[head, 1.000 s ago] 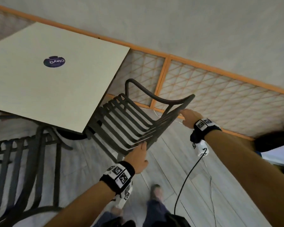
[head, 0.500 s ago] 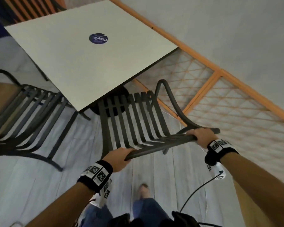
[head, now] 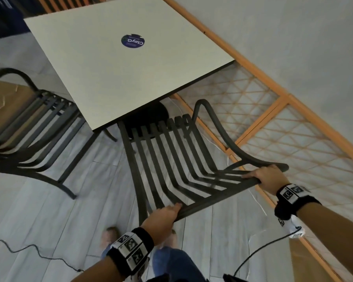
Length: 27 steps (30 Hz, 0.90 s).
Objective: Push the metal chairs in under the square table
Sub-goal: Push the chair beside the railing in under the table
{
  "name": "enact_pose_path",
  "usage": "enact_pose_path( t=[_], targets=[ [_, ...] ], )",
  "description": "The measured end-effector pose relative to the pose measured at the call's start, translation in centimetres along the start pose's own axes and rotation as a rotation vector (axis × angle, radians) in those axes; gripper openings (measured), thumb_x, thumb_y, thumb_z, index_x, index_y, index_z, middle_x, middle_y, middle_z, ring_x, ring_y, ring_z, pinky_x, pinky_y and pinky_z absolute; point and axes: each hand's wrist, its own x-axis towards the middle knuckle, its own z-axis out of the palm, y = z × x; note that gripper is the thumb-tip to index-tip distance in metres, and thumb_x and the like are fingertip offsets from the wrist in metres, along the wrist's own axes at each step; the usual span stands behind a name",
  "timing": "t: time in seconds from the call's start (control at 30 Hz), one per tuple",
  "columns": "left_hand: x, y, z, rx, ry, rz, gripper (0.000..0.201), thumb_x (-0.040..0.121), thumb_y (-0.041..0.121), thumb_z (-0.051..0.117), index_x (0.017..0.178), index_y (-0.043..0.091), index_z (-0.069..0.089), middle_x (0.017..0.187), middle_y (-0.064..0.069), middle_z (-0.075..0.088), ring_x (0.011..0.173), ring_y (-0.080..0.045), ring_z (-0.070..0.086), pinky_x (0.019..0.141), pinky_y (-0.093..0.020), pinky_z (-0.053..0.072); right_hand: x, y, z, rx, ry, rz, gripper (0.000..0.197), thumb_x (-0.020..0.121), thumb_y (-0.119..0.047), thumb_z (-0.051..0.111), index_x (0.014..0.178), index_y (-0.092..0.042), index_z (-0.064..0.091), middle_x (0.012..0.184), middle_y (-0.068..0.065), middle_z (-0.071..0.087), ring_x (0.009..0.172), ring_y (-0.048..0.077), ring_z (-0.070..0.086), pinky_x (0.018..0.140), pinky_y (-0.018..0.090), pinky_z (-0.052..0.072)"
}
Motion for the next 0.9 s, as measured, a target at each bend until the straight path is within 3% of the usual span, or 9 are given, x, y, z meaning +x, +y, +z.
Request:
enact_pose_path(
  t=[0.2, 0.3, 0.47, 0.6, 0.73, 0.9],
  targets=[
    [3.7, 1.3, -2.2, -0.013, 0.080, -0.014, 0.046, 0.095, 0.005, 0.041, 0.139, 0.018, 0.037, 0.120, -0.011, 0.063, 0.106, -0.026, 0.063, 0.096, -0.040, 0.052, 5.6, 2.4, -2.7, 0.008, 0.027, -0.010, 0.055, 0.087, -0.007, 0.045, 0.117, -0.053, 0.054, 0.101, -0.011, 0.069, 0.107, 0.017, 0.057, 0.106, 0.046, 0.028],
    [5.3, 1.4, -3.0, 0.020, 0.110, -0.035, 0.045, 0.095, 0.006, 0.040, 0.138, 0.017, 0.037, 0.118, -0.013, 0.062, 0.104, -0.030, 0.062, 0.093, -0.042, 0.053, 7.7, 2.9, -4.6, 0.028, 0.046, -0.031, 0.052, 0.087, -0.004, 0.047, 0.117, -0.045, 0.058, 0.107, -0.008, 0.069, 0.110, 0.019, 0.057, 0.106, 0.047, 0.026],
    [7.8, 1.7, -4.3, 0.049, 0.153, -0.051, 0.041, 0.095, 0.008, 0.040, 0.135, 0.016, 0.039, 0.109, -0.012, 0.065, 0.094, -0.029, 0.066, 0.087, -0.041, 0.055, 10.6, 4.1, -6.5, 0.024, 0.020, -0.052, 0.046, 0.092, -0.009, 0.043, 0.115, -0.045, 0.060, 0.108, -0.008, 0.069, 0.111, 0.020, 0.056, 0.104, 0.048, 0.027],
    [9.9, 1.4, -5.5, 0.052, 0.173, -0.063, 0.039, 0.094, 0.008, 0.041, 0.131, 0.019, 0.040, 0.102, -0.009, 0.067, 0.085, -0.026, 0.067, 0.082, -0.042, 0.058, 13.0, 4.8, -8.0, -0.001, 0.020, -0.049, 0.049, 0.090, -0.003, 0.044, 0.118, -0.041, 0.060, 0.108, -0.006, 0.068, 0.112, 0.023, 0.055, 0.105, 0.049, 0.026],
    [12.0, 1.3, -7.0, 0.079, 0.199, -0.077, 0.040, 0.092, 0.008, 0.043, 0.131, 0.018, 0.040, 0.098, -0.009, 0.067, 0.081, -0.026, 0.067, 0.078, -0.040, 0.059, 15.6, 5.7, -9.2, -0.033, 0.005, -0.023, 0.043, 0.092, -0.010, 0.045, 0.117, -0.041, 0.061, 0.100, -0.005, 0.067, 0.107, 0.022, 0.057, 0.106, 0.049, 0.028],
    [13.9, 1.0, -8.9, 0.099, 0.199, -0.073, 0.036, 0.093, 0.007, 0.042, 0.128, 0.016, 0.042, 0.098, -0.011, 0.065, 0.081, -0.028, 0.065, 0.078, -0.042, 0.057, 18.7, 6.3, -10.1, 0.001, 0.022, -0.015, 0.035, 0.092, -0.015, 0.049, 0.109, -0.042, 0.063, 0.088, -0.007, 0.066, 0.100, 0.021, 0.058, 0.110, 0.048, 0.022]
  ],
)
